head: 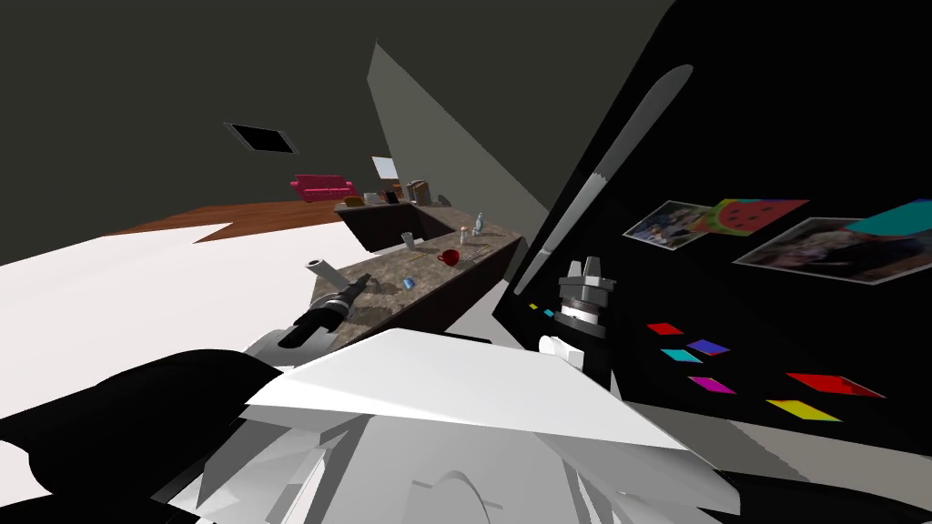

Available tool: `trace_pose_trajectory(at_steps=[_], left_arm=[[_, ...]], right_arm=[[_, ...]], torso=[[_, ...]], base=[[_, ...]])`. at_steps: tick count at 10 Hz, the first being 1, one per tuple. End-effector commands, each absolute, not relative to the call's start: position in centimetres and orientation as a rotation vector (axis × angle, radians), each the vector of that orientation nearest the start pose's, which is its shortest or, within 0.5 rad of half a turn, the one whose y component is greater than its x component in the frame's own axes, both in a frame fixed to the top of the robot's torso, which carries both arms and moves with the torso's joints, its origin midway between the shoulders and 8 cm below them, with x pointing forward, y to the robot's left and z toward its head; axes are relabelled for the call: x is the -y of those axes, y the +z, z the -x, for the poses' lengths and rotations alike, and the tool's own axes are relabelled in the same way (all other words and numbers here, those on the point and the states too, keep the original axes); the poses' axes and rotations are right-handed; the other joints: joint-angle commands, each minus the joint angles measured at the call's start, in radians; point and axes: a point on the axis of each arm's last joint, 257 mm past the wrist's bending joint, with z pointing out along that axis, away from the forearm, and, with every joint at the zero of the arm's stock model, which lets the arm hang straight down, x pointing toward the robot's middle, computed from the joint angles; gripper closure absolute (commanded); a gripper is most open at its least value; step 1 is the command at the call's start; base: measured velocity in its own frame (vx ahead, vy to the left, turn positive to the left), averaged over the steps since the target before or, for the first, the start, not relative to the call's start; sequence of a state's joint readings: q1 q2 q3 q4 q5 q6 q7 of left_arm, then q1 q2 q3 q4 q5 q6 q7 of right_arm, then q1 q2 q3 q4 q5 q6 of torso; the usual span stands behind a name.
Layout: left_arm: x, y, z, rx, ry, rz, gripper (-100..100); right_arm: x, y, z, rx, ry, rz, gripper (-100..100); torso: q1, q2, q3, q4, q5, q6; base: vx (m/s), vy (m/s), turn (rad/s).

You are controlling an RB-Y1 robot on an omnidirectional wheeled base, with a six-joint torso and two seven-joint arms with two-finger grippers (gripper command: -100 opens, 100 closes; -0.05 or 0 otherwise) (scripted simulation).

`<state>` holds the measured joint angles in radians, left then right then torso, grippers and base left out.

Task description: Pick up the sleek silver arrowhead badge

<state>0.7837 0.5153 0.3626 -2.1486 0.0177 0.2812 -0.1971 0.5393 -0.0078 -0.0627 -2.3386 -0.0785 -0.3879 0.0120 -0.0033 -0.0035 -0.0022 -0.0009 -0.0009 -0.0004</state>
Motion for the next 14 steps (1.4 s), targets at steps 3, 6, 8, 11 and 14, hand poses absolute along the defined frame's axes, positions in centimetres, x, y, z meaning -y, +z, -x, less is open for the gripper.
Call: trace_pose_trajectory(at_steps=[3,6,8,11,14], left_arm=[[-55.4,-23.8,-27.8,-1.71,-0.036,0.973,-100],[-57.3,-25.8,-26.2,-1.799,0.056,0.987,-100],[-58.4,-26.6,-25.3,-1.846,0.113,0.989,-100],[-60.4,-27.9,-23.6,-1.921,0.212,0.996,-100],[-63.1,-28.8,-21.4,-2.005,0.347,0.997,-100]], right_arm=[[31.2,1.8,-34.2,-0.631,1.247,-0.757,0],[31.2,1.8,-34.2,-0.631,1.246,-0.757,0],[31.2,1.8,-34.2,-0.631,1.246,-0.757,0],[31.2,1.8,-34.2,-0.631,1.246,-0.757,0],[31.2,1.8,-34.2,-0.631,1.247,-0.757,0]], torso=[[-0.001,0.0,0.0,0.0,0.0,0.0],[0.001,0.0,0.0,0.0,0.0,0.0],[0.0,0.0,0.0,0.0,0.0,0.0],[-0.001,-0.001,-0.001,0.0,0.0,0.0],[0.0,0.002,0.001,0.0,0.0,0.0]], base=[[0.073,-0.054,-0.034],[0.078,-0.038,-0.025],[0.067,-0.038,-0.014],[0.089,-0.043,-0.021],[0.055,-0.039,-0.014]])
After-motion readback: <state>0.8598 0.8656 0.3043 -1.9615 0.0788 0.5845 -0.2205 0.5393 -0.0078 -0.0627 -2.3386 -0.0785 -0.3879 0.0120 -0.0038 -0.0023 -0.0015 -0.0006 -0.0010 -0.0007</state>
